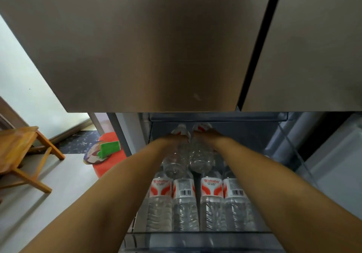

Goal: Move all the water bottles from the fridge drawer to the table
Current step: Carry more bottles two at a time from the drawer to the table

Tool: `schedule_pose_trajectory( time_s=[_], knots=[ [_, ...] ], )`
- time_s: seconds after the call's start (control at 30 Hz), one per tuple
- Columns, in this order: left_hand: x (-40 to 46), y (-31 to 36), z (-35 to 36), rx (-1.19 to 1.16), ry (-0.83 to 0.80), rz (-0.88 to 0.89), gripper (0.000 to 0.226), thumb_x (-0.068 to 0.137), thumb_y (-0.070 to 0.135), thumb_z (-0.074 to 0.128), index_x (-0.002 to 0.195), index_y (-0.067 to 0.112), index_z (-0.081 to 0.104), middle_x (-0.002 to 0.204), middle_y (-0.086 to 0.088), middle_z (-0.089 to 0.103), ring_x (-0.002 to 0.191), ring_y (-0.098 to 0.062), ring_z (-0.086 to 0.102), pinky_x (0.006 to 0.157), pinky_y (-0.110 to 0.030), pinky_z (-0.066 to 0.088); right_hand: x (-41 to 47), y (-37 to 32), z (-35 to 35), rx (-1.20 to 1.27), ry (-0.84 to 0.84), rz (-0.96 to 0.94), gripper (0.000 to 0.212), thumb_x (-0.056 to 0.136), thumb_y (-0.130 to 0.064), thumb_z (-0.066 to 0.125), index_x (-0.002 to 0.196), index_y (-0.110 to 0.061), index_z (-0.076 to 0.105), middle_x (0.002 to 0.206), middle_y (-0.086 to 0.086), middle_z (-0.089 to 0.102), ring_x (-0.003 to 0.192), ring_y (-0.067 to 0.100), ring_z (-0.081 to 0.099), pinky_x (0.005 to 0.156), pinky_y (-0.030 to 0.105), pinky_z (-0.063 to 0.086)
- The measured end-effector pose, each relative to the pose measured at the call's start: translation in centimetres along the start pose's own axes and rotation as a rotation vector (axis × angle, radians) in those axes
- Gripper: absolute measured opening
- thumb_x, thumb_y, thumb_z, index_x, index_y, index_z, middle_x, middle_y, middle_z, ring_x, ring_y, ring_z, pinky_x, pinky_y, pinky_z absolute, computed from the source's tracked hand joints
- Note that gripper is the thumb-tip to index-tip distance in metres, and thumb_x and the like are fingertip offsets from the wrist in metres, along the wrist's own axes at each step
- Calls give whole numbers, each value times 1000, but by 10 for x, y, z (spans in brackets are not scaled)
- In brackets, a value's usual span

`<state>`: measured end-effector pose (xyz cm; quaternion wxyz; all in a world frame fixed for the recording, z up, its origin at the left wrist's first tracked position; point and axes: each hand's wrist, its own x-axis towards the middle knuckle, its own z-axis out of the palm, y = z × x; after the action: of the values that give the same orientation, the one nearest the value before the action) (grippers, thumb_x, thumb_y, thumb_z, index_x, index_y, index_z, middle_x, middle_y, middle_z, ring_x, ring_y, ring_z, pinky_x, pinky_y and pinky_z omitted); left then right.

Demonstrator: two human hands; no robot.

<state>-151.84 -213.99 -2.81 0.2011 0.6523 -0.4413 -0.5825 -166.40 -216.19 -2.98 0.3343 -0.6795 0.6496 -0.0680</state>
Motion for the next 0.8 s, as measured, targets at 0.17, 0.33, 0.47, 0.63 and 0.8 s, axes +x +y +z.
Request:
schedule_pose_trajectory(
  time_s=[0.17, 0.33, 0.47, 0.63, 0.8],
  knots=[
    [-35, -2, 8, -39, -57, -29, 16, 89, 25, 62, 88, 10, 57, 85, -11, 61, 89, -30, 61, 90, -46, 52, -50, -7, -9, 300, -5, 166, 17, 96, -30, 52, 102, -14, 56, 87, 6, 59, 83, 22, 61, 69, 28, 49],
    [-61, -3, 15, -121, -50, -53, 31, 83, 24, 70, 102, 6, 55, 97, -14, 65, 79, -26, 64, 64, -31, 52, -91, 19, -13, 1005, -24, 466, 54, 85, -33, 67, 128, -3, 55, 78, 11, 70, 72, 25, 68, 69, 34, 56],
    [-77, -2, 29, -280, -194, -144, 33, 80, 24, 71, 102, 4, 58, 81, -11, 66, 67, -24, 64, 62, -32, 53, -123, 42, -19, 1270, 15, 529, 50, 80, -42, 71, 114, -7, 63, 92, 16, 72, 85, 31, 69, 77, 43, 56],
    [-93, 4, 57, -374, -318, -142, 34, 84, 29, 67, 107, 5, 59, 73, -12, 70, 60, -25, 69, 60, -36, 56, -161, 74, -23, 1498, 63, 486, 36, 81, -44, 69, 94, -10, 67, 80, 15, 72, 78, 30, 71, 82, 45, 55],
    [-121, 14, 82, -333, -405, -64, 36, 85, 34, 67, 109, 7, 62, 82, -12, 72, 73, -26, 70, 72, -40, 54, -193, 96, -32, 1623, 163, 436, 52, 71, -45, 78, 107, -11, 62, 84, 17, 69, 66, 30, 71, 65, 45, 58]
  ],
)
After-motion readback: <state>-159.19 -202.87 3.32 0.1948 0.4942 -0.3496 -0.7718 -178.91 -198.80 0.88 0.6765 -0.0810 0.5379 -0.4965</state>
